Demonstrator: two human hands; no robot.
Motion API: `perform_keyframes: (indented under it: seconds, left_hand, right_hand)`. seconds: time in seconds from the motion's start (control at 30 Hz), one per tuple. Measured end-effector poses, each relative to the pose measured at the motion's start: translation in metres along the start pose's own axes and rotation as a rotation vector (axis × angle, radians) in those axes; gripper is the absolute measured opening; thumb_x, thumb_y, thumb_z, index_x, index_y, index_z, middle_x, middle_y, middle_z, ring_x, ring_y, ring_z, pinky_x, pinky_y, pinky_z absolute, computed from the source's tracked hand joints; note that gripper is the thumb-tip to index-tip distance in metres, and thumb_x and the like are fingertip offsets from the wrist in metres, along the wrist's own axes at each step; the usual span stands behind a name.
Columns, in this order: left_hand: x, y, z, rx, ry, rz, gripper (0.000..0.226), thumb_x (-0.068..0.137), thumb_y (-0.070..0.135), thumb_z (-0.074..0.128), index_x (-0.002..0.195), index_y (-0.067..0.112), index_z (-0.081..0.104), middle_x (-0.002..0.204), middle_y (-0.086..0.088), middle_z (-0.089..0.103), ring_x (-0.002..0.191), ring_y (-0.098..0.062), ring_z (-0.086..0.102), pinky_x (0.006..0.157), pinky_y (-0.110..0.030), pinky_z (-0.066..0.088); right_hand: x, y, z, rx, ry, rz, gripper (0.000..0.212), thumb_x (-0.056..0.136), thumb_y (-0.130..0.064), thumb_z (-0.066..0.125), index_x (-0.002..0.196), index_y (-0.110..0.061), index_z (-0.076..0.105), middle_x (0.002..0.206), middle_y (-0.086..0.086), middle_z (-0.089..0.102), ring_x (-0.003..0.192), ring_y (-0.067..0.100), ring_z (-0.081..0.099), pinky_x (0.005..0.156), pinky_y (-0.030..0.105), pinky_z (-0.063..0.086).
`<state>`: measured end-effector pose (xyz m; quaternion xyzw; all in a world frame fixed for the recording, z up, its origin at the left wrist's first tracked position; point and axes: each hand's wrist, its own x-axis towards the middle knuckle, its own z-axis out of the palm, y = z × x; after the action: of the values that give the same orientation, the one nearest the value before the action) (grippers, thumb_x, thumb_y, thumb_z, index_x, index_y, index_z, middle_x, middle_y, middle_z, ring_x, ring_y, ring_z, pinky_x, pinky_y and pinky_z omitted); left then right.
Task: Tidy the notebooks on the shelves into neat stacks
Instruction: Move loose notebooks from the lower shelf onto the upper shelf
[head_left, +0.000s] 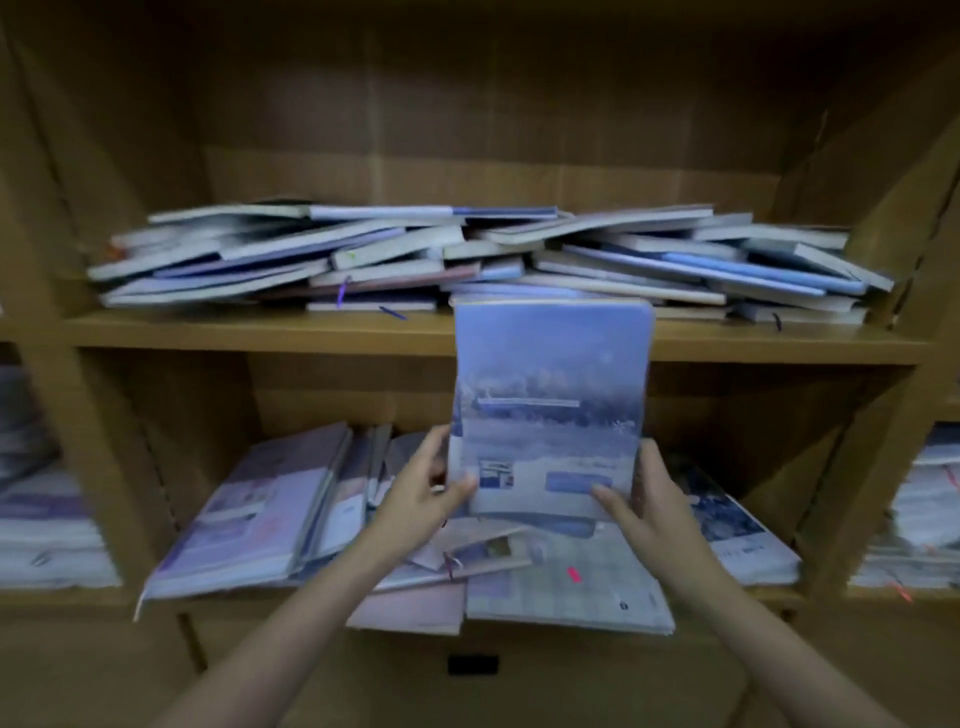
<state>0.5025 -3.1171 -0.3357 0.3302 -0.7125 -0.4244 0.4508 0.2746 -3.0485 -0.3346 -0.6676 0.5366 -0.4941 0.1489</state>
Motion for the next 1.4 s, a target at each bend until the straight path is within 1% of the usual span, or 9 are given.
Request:
perform_keyframes:
  seconds: [0.13, 0.27, 0.4, 0.57, 0.7, 1.03, 1.13, 1.27, 1.4]
  left_hand:
    - [-0.009, 0.028, -0.045, -0.106, 0.186, 0.062, 0.038, 0.084, 0.025, 0.067, 0.116, 0.028, 0.047, 0.110, -0.008, 0.067, 0.097, -0.013, 0.066, 0.074, -0.025, 0.054]
    - [-0.005, 0.061, -0.084, -0.167, 0.301, 0.072, 0.032, 0.088, 0.013, 0.059, 0.117, 0.020, 0.048, 0.109, -0.011, 0.068, 0.094, -0.021, 0.068, 0.075, -0.036, 0.058]
    - [0.014, 0.101, -0.121, -0.124, 0.335, 0.114, 0.030, 0.089, 0.008, 0.056, 0.115, 0.020, 0.050, 0.105, -0.003, 0.070, 0.088, -0.015, 0.069, 0.072, -0.032, 0.058]
    - [0.058, 0.152, -0.179, 0.033, 0.592, 0.119, 0.047, 0.092, 0.018, 0.057, 0.136, 0.020, 0.041, 0.111, -0.009, 0.064, 0.096, -0.023, 0.064, 0.071, -0.033, 0.054]
    - [0.069, 0.156, -0.230, 0.206, 0.863, 0.092, 0.041, 0.096, 0.013, 0.047, 0.136, 0.017, 0.041, 0.121, -0.005, 0.057, 0.109, -0.020, 0.056, 0.096, -0.037, 0.047]
    - [0.067, 0.107, -0.218, 0.701, 0.784, 0.114, 0.043, 0.092, 0.002, 0.047, 0.134, 0.011, 0.046, 0.125, -0.007, 0.055, 0.116, -0.020, 0.050, 0.093, -0.027, 0.038]
    - [0.076, 0.106, -0.202, 0.797, 0.717, 0.186, 0.045, 0.091, 0.004, 0.048, 0.136, 0.013, 0.044, 0.131, -0.005, 0.050, 0.122, -0.019, 0.044, 0.099, -0.028, 0.036]
    - [0.090, 0.107, -0.188, 0.983, 0.620, 0.249, 0.050, 0.091, 0.013, 0.051, 0.139, 0.019, 0.039, 0.140, -0.003, 0.041, 0.131, -0.020, 0.032, 0.108, -0.039, 0.027]
    - [0.103, 0.102, -0.170, 1.181, 0.491, 0.149, 0.056, 0.096, 0.022, 0.040, 0.147, 0.029, 0.017, 0.156, 0.003, 0.012, 0.144, -0.018, 0.002, 0.115, -0.040, 0.005]
  right_hand:
    - [0.030, -0.053, 0.019, 0.030, 0.002, -0.205, 0.035, 0.088, -0.023, 0.056, 0.110, -0.038, 0.033, 0.104, -0.023, 0.055, 0.094, -0.017, 0.055, 0.074, 0.011, 0.049]
    - [0.066, -0.103, 0.034, 0.128, -0.090, -0.341, 0.055, 0.089, -0.032, 0.052, 0.131, -0.041, 0.018, 0.122, -0.046, 0.042, 0.108, -0.016, 0.050, 0.084, 0.007, 0.044]
    - [0.105, -0.141, 0.041, 0.253, -0.100, -0.367, 0.064, 0.096, -0.017, 0.050, 0.146, -0.026, 0.012, 0.139, -0.025, 0.036, 0.122, -0.008, 0.043, 0.093, 0.012, 0.042]
    - [0.191, -0.197, 0.065, 0.466, 0.010, -0.106, 0.057, 0.095, -0.009, 0.051, 0.142, -0.026, 0.023, 0.123, -0.008, 0.048, 0.106, 0.012, 0.054, 0.082, 0.029, 0.052]
    - [0.264, -0.230, 0.095, 0.614, -0.140, 0.132, 0.047, 0.098, -0.015, 0.046, 0.141, -0.011, 0.027, 0.136, 0.003, 0.043, 0.122, 0.028, 0.049, 0.094, 0.040, 0.047]
    - [0.274, -0.192, 0.060, 0.182, -0.068, 0.029, 0.012, 0.094, -0.006, 0.052, 0.101, -0.009, 0.061, 0.121, 0.012, 0.058, 0.092, 0.018, 0.060, 0.081, 0.028, 0.053]
    - [0.275, -0.179, 0.027, -0.102, -0.002, -0.083, 0.020, 0.092, -0.015, 0.058, 0.110, -0.010, 0.062, 0.122, 0.009, 0.058, 0.106, 0.020, 0.055, 0.085, 0.028, 0.044]
    - [0.280, -0.153, -0.007, -0.709, -0.267, -0.180, 0.054, 0.087, -0.034, 0.064, 0.134, -0.015, 0.045, 0.138, 0.004, 0.046, 0.126, 0.021, 0.043, 0.099, 0.032, 0.037]
    - [0.287, -0.143, 0.006, -0.833, -0.259, -0.241, 0.045, 0.089, -0.027, 0.059, 0.131, -0.016, 0.048, 0.126, 0.006, 0.056, 0.110, 0.023, 0.055, 0.090, 0.038, 0.049]
